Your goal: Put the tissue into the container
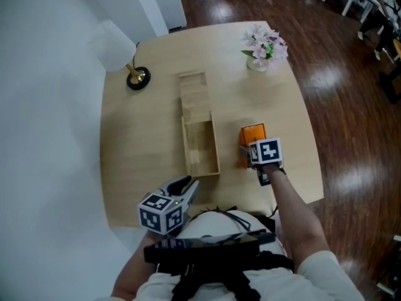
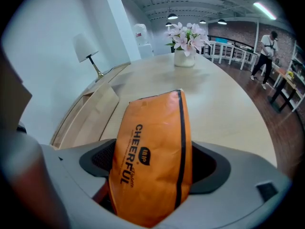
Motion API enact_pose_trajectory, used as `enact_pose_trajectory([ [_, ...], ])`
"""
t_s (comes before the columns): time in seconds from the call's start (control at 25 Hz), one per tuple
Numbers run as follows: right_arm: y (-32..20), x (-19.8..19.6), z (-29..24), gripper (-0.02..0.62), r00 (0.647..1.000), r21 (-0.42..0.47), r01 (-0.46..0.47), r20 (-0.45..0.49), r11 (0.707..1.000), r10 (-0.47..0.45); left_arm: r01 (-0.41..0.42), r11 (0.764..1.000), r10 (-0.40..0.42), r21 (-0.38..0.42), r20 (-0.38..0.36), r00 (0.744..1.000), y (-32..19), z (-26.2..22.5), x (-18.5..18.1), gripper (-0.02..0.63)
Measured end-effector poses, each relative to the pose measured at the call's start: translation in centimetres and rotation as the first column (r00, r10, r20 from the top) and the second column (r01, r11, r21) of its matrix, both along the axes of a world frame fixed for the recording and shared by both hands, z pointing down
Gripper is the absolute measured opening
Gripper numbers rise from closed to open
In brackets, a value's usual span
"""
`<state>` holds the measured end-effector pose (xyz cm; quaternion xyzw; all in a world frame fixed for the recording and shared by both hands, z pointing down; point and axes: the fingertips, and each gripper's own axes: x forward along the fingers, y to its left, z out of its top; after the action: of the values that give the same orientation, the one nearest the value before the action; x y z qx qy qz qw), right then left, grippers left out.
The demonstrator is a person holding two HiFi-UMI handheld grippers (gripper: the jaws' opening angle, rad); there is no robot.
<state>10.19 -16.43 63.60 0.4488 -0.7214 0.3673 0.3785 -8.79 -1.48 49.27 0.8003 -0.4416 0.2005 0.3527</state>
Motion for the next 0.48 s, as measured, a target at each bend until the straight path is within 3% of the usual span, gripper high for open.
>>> enact_pose_trajectory([
  [0.24, -0.01, 0.08, 0.16, 0.454, 0.998, -0.007, 0.003, 0.056, 1.000, -0.003, 0.013, 1.000, -0.013, 0.001, 0.000, 1.000, -0.08, 0.06, -0.16, 0.103],
  [0.48, 0.10, 0.62, -0.48, 0.422, 0.999, 0.017, -0.027, 0.048, 1.000, 0.026, 0.024, 1.000, -0.024, 0.010, -0.007, 1.000, 0.00, -0.02, -0.37, 0.103],
])
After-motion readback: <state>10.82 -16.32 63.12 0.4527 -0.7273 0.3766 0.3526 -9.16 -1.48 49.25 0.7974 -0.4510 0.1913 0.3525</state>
